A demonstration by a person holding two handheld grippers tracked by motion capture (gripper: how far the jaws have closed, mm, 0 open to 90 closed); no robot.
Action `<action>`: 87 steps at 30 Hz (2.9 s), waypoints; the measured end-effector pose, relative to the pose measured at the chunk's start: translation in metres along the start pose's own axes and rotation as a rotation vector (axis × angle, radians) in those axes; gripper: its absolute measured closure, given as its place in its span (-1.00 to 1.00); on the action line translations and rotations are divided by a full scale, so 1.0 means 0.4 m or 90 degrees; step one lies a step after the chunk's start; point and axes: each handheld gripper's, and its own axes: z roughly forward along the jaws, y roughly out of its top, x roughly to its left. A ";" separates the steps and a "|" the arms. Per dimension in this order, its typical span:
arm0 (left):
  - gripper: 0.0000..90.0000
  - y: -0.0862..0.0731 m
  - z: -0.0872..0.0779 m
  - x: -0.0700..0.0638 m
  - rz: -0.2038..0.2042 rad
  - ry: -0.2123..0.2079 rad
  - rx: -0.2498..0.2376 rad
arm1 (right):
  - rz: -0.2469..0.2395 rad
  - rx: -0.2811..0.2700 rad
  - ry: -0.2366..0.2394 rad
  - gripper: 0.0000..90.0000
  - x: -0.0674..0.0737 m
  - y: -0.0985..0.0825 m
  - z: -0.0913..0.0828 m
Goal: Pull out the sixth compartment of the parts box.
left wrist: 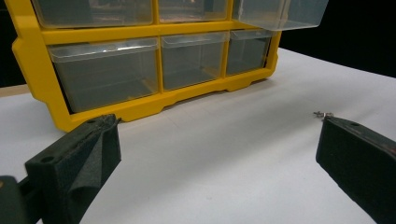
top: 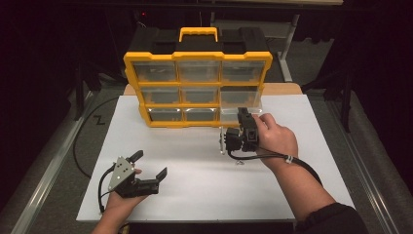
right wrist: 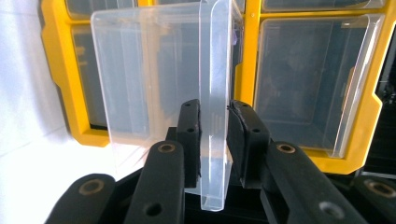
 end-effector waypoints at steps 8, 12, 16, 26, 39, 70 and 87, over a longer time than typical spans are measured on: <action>-0.99 0.000 0.001 0.000 0.002 0.000 0.003 | 0.007 -0.004 0.002 0.42 0.002 -0.008 -0.006; -0.99 0.000 0.000 0.000 0.002 0.000 0.002 | 0.015 -0.005 -0.002 0.34 0.004 -0.016 -0.012; -0.99 0.000 0.000 0.000 0.003 0.000 0.003 | 0.020 -0.011 -0.002 0.25 0.006 -0.024 -0.025; -0.99 -0.001 0.001 0.000 0.003 -0.001 0.004 | 0.022 -0.021 0.004 0.10 0.048 -0.042 -0.043; -0.99 -0.001 0.000 0.001 0.003 0.000 0.003 | 0.029 -0.033 0.026 -0.05 0.132 -0.055 -0.057; -0.99 -0.003 0.004 -0.001 0.010 -0.002 0.010 | 0.065 -0.074 0.060 -0.77 0.305 -0.110 -0.070; -0.99 -0.003 0.005 -0.001 0.011 -0.002 0.010 | 0.211 -0.073 0.105 -0.98 0.293 -0.153 -0.051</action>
